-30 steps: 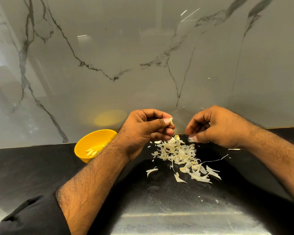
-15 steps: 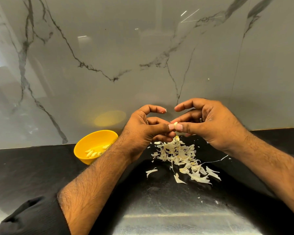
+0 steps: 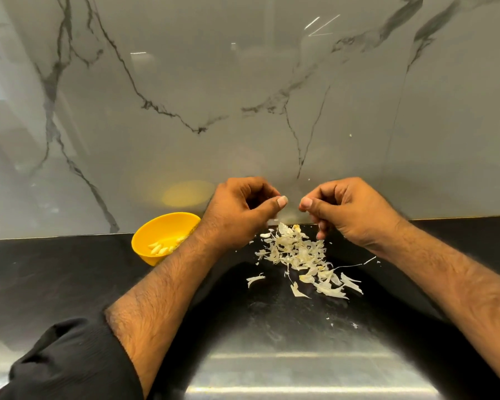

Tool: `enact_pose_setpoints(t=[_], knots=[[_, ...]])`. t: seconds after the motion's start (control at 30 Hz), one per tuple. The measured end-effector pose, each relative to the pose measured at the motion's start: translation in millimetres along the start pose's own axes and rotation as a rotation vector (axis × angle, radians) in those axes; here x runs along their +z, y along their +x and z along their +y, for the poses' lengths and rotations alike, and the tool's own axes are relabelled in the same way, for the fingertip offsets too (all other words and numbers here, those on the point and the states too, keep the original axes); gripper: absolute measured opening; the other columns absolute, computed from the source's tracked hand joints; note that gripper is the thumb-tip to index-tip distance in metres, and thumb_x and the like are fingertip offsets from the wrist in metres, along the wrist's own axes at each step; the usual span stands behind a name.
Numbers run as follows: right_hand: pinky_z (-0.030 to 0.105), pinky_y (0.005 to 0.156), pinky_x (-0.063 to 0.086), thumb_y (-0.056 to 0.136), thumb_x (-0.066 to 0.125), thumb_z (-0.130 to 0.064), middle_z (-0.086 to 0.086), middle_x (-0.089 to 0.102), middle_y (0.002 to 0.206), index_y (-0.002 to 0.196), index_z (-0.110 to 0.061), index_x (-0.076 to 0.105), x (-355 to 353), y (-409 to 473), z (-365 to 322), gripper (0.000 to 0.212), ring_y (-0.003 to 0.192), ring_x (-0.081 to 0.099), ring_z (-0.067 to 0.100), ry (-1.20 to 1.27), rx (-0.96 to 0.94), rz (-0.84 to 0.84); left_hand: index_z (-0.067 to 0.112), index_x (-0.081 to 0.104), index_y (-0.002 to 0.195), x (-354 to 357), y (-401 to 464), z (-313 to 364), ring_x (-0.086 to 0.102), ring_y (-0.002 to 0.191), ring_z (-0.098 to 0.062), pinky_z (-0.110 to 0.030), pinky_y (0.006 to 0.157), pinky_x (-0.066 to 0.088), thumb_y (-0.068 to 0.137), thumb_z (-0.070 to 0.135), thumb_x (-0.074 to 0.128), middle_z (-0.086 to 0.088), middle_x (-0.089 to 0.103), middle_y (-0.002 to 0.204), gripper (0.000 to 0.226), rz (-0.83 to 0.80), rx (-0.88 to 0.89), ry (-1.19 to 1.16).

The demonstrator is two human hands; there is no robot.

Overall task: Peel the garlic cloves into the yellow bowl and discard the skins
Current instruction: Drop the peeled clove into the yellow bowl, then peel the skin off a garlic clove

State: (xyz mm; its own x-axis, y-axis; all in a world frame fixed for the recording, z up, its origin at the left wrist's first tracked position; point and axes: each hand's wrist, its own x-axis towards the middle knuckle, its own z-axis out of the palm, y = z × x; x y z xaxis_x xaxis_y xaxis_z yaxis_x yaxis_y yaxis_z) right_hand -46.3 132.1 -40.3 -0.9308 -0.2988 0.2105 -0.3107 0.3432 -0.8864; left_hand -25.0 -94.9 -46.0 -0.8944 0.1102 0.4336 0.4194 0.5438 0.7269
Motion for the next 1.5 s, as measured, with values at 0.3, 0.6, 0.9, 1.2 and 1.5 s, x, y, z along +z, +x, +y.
enact_pose_setpoints(t=[0.3, 0.6, 0.9, 1.2, 1.5], knots=[[0.041, 0.079, 0.066, 0.09, 0.076, -0.002, 0.012, 0.079, 0.086, 0.1, -0.005, 0.076, 15, 3, -22, 0.011, 0.085, 0.079, 0.028, 0.026, 0.107, -0.101, 0.015, 0.061, 0.068, -54, -8, 3, 0.052, 0.055, -0.011, -0.034, 0.058, 0.053, 0.072, 0.044, 0.097, 0.004, 0.061, 0.059, 0.046, 0.098, -0.151, 0.264], [0.025, 0.065, 0.057, 0.083, 0.083, 0.006, -0.002, 0.075, 0.073, 0.088, -0.01, 0.079, 124, 40, -80, 0.017, 0.064, 0.067, 0.007, -0.062, -0.088, -0.333, 0.028, 0.059, 0.117, -175, -52, -9, 0.076, 0.079, -0.016, -0.033, 0.064, 0.059, 0.095, 0.037, 0.079, 0.0, 0.075, 0.092, 0.031, 0.063, -0.383, 0.389], [0.021, 0.057, 0.047, 0.078, 0.083, 0.005, -0.007, 0.074, 0.071, 0.083, -0.015, 0.078, 96, 47, -90, 0.022, 0.065, 0.064, 0.002, -0.12, -0.06, -0.299, 0.018, 0.072, 0.093, -174, -55, -16, 0.075, 0.066, -0.017, -0.042, 0.072, 0.067, 0.095, 0.041, 0.078, -0.002, 0.077, 0.079, 0.024, 0.23, -0.296, 0.416], [0.018, 0.067, 0.052, 0.081, 0.089, -0.012, 0.0, 0.08, 0.086, 0.092, -0.016, 0.081, -37, 7, -40, 0.015, 0.078, 0.073, 0.011, -0.415, 0.07, -0.492, 0.023, 0.072, 0.082, -53, -6, 18, 0.075, 0.073, -0.019, -0.048, 0.071, 0.066, 0.09, 0.049, 0.081, 0.003, 0.074, 0.071, 0.029, 0.02, -0.15, 0.289], [0.024, 0.075, 0.055, 0.083, 0.089, -0.023, -0.004, 0.08, 0.084, 0.09, -0.021, 0.082, -38, 2, -18, 0.01, 0.078, 0.074, 0.01, -0.448, 0.026, -0.708, 0.026, 0.072, 0.085, 9, 13, 8, 0.072, 0.07, -0.01, -0.04, 0.072, 0.066, 0.091, 0.05, 0.08, 0.007, 0.073, 0.073, 0.026, -0.011, -0.135, 0.322]])
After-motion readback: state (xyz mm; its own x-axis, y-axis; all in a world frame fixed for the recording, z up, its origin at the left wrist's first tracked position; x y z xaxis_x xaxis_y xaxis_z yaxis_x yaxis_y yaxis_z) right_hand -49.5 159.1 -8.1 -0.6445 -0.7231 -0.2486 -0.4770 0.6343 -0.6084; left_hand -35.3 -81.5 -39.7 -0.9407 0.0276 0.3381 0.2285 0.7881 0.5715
